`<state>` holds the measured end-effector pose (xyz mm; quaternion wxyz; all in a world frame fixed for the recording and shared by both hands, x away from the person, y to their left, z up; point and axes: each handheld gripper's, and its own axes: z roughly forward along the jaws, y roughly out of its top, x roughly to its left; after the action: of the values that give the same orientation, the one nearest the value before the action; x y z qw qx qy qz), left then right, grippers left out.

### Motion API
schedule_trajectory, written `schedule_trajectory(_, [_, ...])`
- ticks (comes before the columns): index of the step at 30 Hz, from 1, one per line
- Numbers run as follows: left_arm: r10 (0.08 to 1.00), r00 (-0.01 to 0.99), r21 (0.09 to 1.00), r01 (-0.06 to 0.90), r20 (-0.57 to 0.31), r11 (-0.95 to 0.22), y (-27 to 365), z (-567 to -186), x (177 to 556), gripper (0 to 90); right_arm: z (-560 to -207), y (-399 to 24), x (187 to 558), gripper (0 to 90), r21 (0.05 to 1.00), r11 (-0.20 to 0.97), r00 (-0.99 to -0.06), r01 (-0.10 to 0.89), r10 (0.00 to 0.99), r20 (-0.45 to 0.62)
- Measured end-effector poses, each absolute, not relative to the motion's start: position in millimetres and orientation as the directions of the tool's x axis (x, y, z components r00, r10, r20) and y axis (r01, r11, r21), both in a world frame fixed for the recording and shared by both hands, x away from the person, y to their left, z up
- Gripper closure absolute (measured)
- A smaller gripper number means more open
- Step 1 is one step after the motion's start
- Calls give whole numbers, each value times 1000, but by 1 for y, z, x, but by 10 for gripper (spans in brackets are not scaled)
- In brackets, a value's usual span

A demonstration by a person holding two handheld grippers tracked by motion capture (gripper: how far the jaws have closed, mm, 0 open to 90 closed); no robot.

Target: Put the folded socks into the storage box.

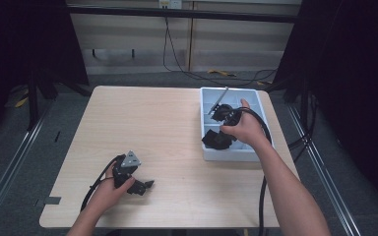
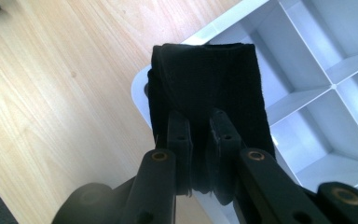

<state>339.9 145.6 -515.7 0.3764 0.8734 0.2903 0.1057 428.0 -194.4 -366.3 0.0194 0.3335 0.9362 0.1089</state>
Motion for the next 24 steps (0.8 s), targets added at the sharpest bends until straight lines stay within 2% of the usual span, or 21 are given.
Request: schedule_trajectory(24, [587, 809, 719, 428, -34, -548, 146, -516, 340, 0, -393, -194, 436, 811, 188, 745, -764, 640, 642, 56])
